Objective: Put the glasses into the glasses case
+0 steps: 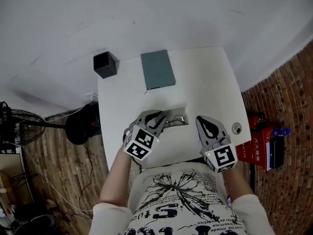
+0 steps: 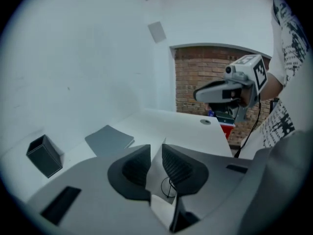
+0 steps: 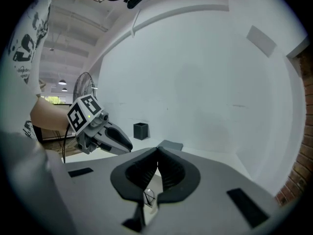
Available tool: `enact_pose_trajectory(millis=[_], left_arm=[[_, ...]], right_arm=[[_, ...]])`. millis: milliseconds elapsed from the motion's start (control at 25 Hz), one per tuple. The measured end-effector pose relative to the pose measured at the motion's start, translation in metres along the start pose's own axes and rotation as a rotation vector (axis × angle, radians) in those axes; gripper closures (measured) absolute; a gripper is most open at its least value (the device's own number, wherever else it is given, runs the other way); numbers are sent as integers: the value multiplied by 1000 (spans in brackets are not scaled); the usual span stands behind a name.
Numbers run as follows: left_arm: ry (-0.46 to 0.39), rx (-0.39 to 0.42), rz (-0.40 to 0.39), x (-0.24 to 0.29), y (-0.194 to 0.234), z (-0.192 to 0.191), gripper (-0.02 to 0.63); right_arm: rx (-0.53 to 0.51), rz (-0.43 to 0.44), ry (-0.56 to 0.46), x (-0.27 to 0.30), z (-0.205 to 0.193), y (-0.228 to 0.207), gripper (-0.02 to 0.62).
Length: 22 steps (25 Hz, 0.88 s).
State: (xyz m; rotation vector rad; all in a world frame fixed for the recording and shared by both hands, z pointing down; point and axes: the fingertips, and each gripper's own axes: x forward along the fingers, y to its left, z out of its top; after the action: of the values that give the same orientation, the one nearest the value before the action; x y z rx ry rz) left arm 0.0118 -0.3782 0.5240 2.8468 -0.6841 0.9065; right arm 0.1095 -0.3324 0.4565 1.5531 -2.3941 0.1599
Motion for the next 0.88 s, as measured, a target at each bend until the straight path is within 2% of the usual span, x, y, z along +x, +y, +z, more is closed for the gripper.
enact_pose_trajectory(millis=[320,440,680,880], left_arm=[[-167,-79,177,-74,21,34,591],[-238,-127,232,-98,25,41,591],[-349,-163,330,-141,28,47,592],[-389,-205,373,-161,27,46,592]], right_arm=[[-19,84,-75,4,29,25,580],[-37,99,-100,3,37,30,580],[-57,89,-131,3,48,34,580],[-64,82,-145,1,55,38,581]])
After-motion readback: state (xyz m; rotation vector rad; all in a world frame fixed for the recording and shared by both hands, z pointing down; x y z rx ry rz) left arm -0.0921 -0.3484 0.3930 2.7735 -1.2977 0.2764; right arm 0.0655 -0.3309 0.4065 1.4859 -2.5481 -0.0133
